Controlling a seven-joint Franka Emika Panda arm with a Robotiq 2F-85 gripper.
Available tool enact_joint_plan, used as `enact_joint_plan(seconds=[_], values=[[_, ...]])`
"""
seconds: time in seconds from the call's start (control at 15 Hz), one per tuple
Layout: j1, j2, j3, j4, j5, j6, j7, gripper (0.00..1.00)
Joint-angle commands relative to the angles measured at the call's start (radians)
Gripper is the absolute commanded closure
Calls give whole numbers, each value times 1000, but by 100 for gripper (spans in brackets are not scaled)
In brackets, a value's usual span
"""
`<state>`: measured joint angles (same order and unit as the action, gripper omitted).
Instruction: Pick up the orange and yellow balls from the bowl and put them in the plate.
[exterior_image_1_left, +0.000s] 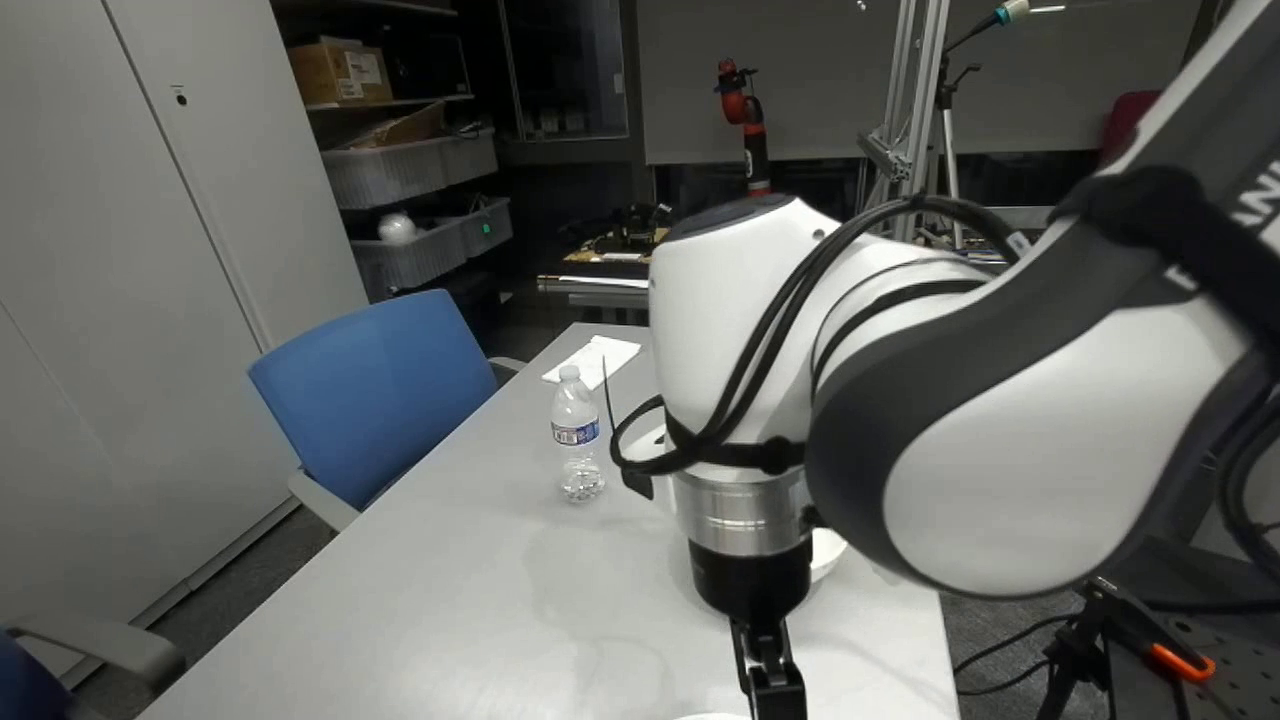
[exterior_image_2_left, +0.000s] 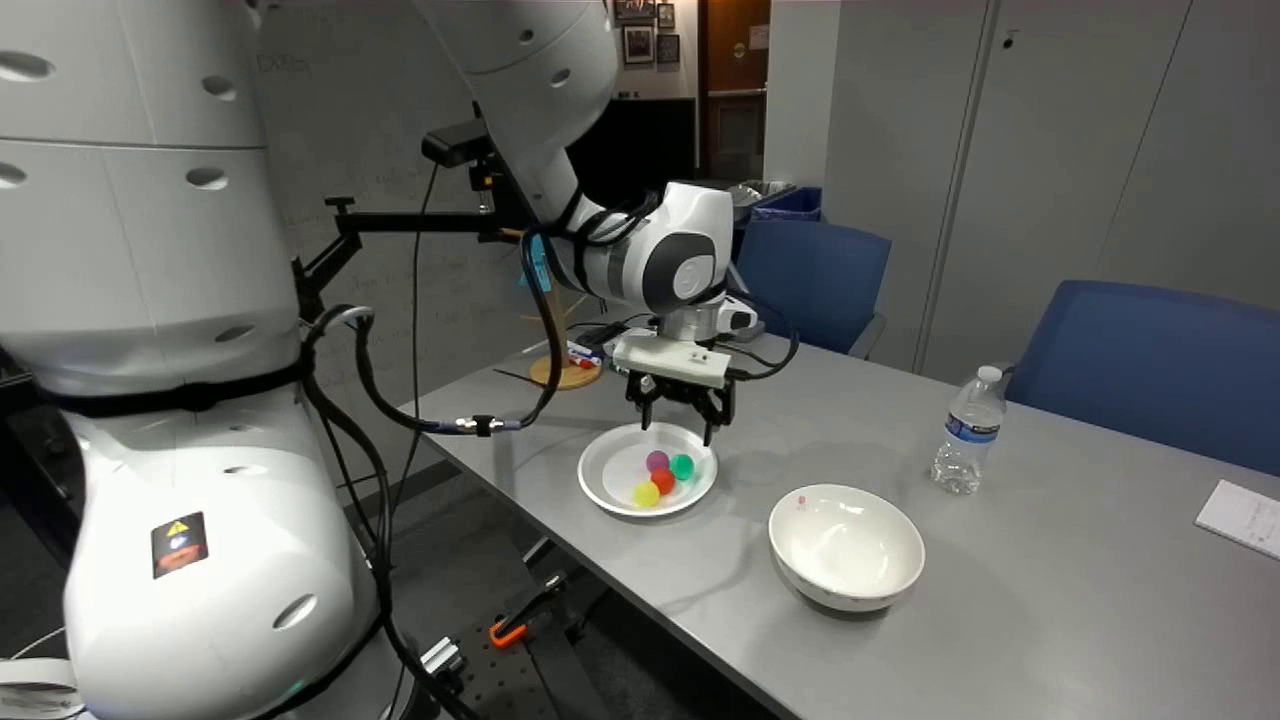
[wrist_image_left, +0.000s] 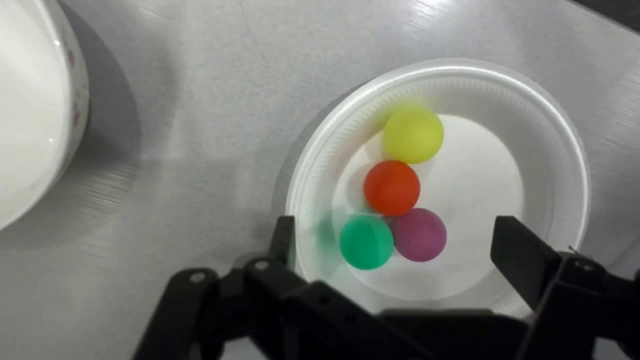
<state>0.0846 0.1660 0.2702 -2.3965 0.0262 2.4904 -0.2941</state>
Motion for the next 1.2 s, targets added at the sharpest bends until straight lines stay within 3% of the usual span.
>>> enact_joint_plan(seconds=[0.0,0.4,0.8,0.87,1.13], values=[[6,-172,-13,-96,87,-48,-69,0],[54,-396,-76,-228,201,-55,-159,0],[115,-578,-174,-353,208,-53,-168,0],[110,-481,-166,-290,167,-36,-126,0],[124,-545,-188,-337,164,-36,-124,0]])
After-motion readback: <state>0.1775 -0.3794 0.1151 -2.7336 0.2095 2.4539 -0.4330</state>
